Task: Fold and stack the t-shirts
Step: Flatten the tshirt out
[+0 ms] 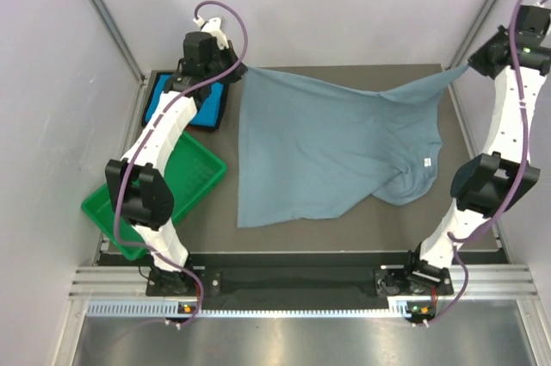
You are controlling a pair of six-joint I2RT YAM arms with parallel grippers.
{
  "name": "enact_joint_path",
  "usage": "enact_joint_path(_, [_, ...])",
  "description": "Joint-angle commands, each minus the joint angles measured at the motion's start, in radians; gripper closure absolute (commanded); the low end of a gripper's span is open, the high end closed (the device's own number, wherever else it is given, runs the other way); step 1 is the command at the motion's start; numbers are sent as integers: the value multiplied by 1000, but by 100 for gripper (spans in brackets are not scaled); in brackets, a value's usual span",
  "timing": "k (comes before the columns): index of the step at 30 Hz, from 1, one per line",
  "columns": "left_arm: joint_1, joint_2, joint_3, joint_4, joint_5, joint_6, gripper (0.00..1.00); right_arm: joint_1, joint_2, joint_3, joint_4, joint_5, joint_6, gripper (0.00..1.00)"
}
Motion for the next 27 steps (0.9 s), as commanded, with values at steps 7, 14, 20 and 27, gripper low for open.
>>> enact_joint_path(7, [-13, -12, 87, 133, 37, 30, 100, 170, 70, 357, -149, 214, -75, 100])
enact_joint_path(14, [-22, -81, -78, 155, 31, 9, 100, 230, 41, 103, -172, 174, -161, 100])
enact_joint_path(20, [-77, -150, -185, 167, 43, 13, 100, 186, -157, -120, -156, 266, -137, 100])
enact_joint_path(27, [-265, -398, -228, 157, 2, 55, 100, 119, -460, -58, -300, 406, -28, 100])
